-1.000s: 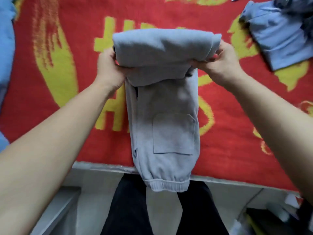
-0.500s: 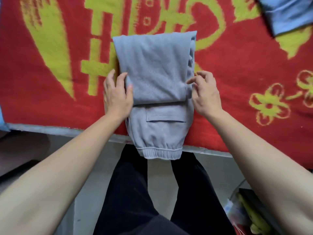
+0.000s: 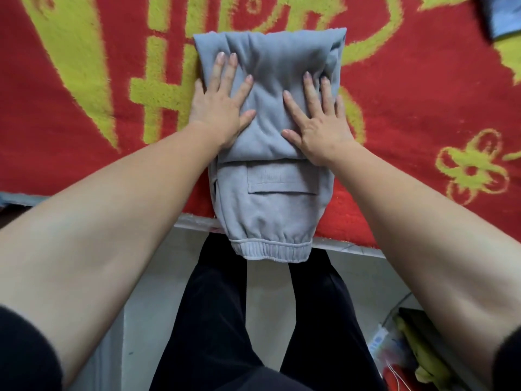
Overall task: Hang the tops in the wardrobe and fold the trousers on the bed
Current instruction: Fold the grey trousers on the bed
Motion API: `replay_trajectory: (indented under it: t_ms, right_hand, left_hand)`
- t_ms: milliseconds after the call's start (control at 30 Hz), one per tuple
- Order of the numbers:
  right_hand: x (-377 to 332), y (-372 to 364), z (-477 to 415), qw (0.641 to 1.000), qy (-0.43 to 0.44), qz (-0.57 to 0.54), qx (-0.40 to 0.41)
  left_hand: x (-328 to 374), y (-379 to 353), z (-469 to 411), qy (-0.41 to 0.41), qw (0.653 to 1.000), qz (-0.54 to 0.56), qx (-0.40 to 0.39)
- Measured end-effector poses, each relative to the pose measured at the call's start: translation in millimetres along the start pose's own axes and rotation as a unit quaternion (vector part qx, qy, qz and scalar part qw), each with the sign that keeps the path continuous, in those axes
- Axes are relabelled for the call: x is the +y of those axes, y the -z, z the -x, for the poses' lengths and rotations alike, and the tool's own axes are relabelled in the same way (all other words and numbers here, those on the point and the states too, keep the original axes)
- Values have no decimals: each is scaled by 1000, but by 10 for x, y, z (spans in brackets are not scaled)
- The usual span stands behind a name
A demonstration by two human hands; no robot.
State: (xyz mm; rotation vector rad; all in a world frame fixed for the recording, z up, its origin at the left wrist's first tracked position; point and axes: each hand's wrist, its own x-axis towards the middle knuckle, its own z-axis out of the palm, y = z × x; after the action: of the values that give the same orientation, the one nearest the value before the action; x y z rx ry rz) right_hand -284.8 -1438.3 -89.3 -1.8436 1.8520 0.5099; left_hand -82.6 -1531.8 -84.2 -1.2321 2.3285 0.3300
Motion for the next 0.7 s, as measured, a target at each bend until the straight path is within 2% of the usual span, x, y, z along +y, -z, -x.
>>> replay_trajectory:
  t_ms: [100, 200, 267, 333, 400, 467, 533, 633, 667, 700]
  right_hand:
    - [-14, 41, 48, 1000, -1, -5, 2]
    - [-12, 42, 217, 996, -1, -44, 77]
    - [-32, -29, 415, 985, -31, -108, 134]
    - [-79, -144, 675, 961, -95, -208, 157]
    - [-166, -276, 954, 928, -179, -295, 141]
    - [-258, -421, 1195, 903, -252, -332, 104]
    - [-334, -557, 1392, 876, -307, -372, 13]
    - [-435, -699, 1628, 806, -319, -477, -145]
    - [-457, -745, 1689, 797, -304, -496, -160]
    - [-472, -782, 1734, 796, -289, -507, -157]
  left_hand:
    - [-2, 25, 26, 1, 1000, 3, -13]
    - [-8, -2, 193, -2, 998, 47, 48]
    - [41, -69, 407, 36, 987, 113, 113]
    - [146, -182, 710, 116, 959, 216, 140]
    - [307, -324, 1066, 214, 917, 313, 125]
    - [494, -468, 1405, 299, 876, 368, 87]
    - [692, -602, 1686, 378, 826, 417, 39]
    - [943, -788, 1967, 445, 712, 540, -51]
    - [1009, -840, 2031, 447, 672, 585, -74]
    - [1056, -881, 2079, 446, 648, 612, -81]
